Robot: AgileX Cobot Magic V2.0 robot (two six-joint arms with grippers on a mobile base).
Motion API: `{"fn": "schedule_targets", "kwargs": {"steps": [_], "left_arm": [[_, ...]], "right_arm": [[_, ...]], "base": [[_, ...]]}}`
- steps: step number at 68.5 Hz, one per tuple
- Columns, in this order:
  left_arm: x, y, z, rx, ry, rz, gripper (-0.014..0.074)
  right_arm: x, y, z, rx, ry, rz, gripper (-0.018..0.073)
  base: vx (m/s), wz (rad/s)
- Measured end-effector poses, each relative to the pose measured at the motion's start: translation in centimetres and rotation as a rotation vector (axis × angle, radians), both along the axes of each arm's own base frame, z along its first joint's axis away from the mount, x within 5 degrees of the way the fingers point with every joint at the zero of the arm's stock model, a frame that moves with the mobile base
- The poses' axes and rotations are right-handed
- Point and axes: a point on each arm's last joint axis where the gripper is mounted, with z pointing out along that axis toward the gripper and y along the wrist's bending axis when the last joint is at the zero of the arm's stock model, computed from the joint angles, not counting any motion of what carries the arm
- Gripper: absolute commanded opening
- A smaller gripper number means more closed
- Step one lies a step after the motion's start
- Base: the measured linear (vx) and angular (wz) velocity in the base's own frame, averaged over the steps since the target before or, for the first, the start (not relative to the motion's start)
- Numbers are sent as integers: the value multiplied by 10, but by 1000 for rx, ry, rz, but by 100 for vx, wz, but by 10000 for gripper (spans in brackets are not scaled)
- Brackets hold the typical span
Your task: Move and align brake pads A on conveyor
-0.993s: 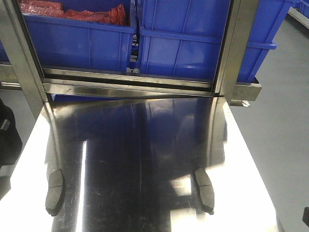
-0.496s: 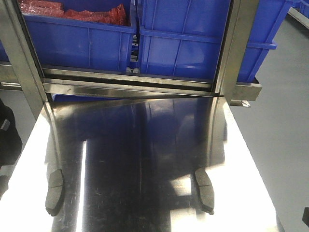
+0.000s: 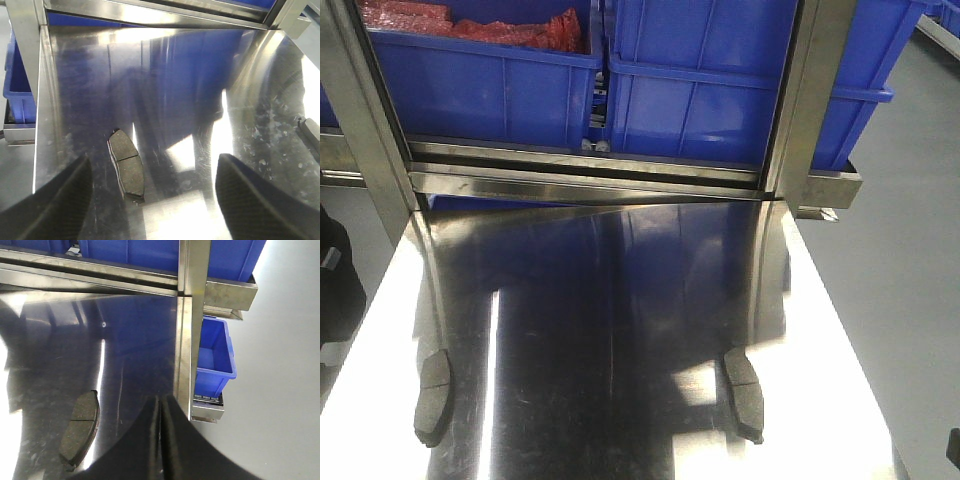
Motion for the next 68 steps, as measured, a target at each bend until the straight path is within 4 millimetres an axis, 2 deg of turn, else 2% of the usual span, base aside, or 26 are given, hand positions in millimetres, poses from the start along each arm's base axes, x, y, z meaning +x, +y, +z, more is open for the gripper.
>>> {"fn": "schedule_targets", "kwargs": {"steps": [16,31,44,51,57,68], "left_arm": [[0,0,0,0,0,0,474],[6,-2,6,67,-13,-43,533],[41,-12,26,162,23,-111,538],[65,-23,27,174,80,-150,538],[83,-36,24,183,121,-190,538],[106,-62,1,192,198,-257,521]], "right_arm": [[0,0,0,0,0,0,-10],[0,0,0,0,0,0,-10],[0,0,0,0,0,0,-10],[0,0,0,0,0,0,-10],[0,0,0,0,0,0,-10],[0,0,0,0,0,0,-10]], "base": [[0,0],[0,0],[0,0],[0,0],[0,0],[0,0]]}}
